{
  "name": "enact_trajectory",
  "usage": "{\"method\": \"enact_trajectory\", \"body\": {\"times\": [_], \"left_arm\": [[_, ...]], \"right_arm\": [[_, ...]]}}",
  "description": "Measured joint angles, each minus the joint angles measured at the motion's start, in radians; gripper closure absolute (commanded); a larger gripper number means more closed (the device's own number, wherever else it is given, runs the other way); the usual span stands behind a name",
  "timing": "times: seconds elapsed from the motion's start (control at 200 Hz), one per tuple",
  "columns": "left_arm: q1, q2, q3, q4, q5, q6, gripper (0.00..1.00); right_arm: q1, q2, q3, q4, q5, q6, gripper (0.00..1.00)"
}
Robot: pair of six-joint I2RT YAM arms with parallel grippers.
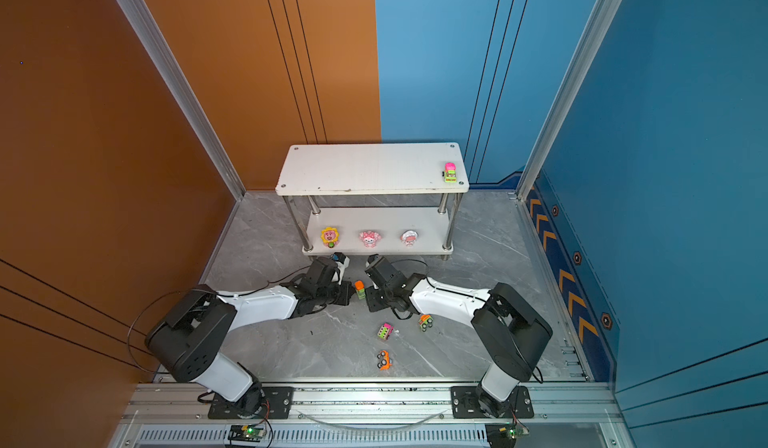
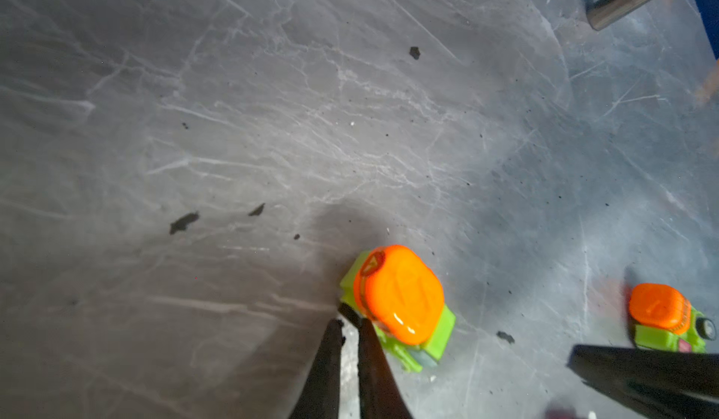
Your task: Place and organize the plastic toys onto the shelf
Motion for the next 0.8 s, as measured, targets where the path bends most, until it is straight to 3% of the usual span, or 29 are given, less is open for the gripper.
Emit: {"method": "enact_trajectory", "body": {"times": [0.125, 0.32, 0.486, 0.796], "left_arm": [[0.006, 0.037, 0.039, 0.013, 0.029, 0.000, 0.92], [0.006, 0.017, 0.027, 0.018, 0.048, -0.001, 0.92], [0.006, -0.102, -0.030, -0.007, 0.030, -0.004, 0.91], [0.021, -0.380, -0.153, -0.111, -0.113, -0.020, 0.83]], "right_arm": [[0.007, 0.016, 0.054, -0.051, 0.027, -0.036, 0.46], [0.014, 0.098, 0.151, -0.062, 0.057, -0.066, 0.39], [0.014, 0.196, 0.206, -0.057, 0.095, -0.064, 0.39], [0.014, 0.264, 0.213, -0.006, 0.133, -0.019, 0.46]]}}
